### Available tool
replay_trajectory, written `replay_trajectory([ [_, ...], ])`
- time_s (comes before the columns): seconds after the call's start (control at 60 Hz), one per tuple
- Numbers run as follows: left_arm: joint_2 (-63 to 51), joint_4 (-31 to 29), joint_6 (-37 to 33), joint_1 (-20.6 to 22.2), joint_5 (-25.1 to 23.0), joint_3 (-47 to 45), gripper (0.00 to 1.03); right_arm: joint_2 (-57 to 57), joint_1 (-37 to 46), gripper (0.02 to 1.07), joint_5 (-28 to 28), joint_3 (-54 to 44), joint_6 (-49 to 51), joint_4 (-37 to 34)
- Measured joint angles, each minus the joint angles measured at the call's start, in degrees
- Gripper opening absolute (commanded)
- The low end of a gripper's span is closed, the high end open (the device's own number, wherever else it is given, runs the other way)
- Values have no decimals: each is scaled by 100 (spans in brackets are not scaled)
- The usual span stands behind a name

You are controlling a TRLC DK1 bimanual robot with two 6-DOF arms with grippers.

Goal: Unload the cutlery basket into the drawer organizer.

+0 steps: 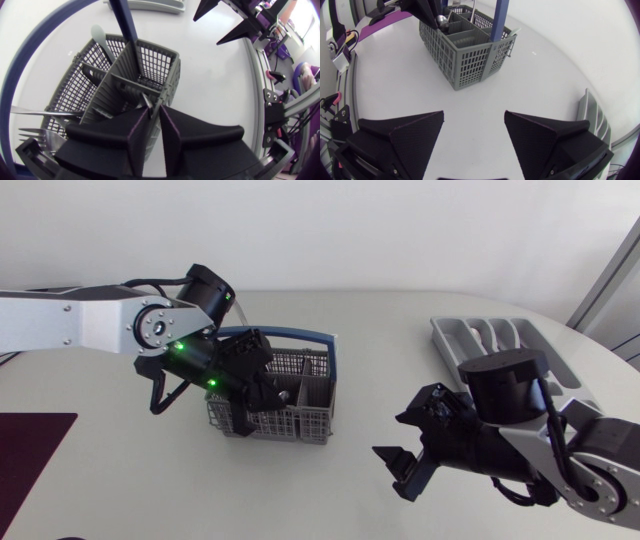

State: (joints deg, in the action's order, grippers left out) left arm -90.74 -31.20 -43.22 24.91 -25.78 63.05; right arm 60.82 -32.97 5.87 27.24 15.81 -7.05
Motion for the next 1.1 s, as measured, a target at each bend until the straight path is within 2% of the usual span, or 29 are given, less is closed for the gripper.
replay_trajectory([
  [0.3, 4, 59, 289, -116, -295, 0, 3, 0, 0, 89, -17, -22, 2, 4],
  [1.1, 240, 20, 1226, -551, -1303, -2, 3, 0, -74, 89, -127, -26, 2, 4],
])
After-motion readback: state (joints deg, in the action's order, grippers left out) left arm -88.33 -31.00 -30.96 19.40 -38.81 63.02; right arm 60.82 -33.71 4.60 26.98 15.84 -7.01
